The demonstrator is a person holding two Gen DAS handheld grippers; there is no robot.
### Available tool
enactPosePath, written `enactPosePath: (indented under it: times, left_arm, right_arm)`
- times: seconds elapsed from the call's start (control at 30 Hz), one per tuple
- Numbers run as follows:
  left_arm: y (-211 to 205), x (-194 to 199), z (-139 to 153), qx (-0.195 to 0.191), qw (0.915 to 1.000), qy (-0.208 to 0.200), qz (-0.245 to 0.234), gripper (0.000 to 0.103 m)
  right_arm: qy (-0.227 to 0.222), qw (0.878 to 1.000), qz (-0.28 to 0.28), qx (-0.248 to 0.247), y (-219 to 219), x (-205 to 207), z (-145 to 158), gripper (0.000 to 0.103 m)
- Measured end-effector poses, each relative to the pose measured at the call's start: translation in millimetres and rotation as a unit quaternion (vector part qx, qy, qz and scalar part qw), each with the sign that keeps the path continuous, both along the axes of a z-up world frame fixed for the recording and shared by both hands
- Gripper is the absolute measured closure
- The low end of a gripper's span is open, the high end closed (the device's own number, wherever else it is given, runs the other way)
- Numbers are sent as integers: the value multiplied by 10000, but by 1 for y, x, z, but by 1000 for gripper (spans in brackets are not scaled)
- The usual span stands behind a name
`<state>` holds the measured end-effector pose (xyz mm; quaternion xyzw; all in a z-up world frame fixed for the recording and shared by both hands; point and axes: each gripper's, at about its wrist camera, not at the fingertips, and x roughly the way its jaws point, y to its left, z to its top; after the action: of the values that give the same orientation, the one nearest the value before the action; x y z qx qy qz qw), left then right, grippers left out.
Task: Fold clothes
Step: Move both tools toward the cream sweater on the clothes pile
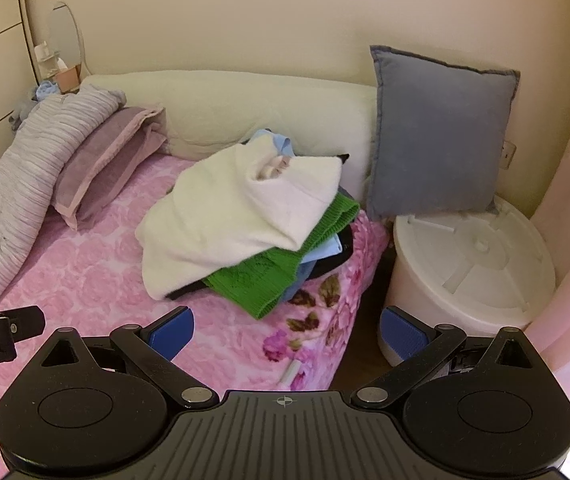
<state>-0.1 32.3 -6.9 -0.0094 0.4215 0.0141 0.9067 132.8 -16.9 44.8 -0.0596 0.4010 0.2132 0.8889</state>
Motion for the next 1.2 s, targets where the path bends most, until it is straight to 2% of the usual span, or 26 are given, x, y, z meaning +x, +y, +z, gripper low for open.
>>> enactPosePath:
  times: [0.53, 1.2]
  left_arm:
    - [22, 4, -2, -101, 9998, 65, 139, 13]
    - [43, 24, -5, -250, 9995, 182, 48, 13]
  right_arm:
    - [-70, 9999, 76, -78, 21, -3, -2, 1]
    - [-51, 9999, -88, -73, 38, 2, -7, 1]
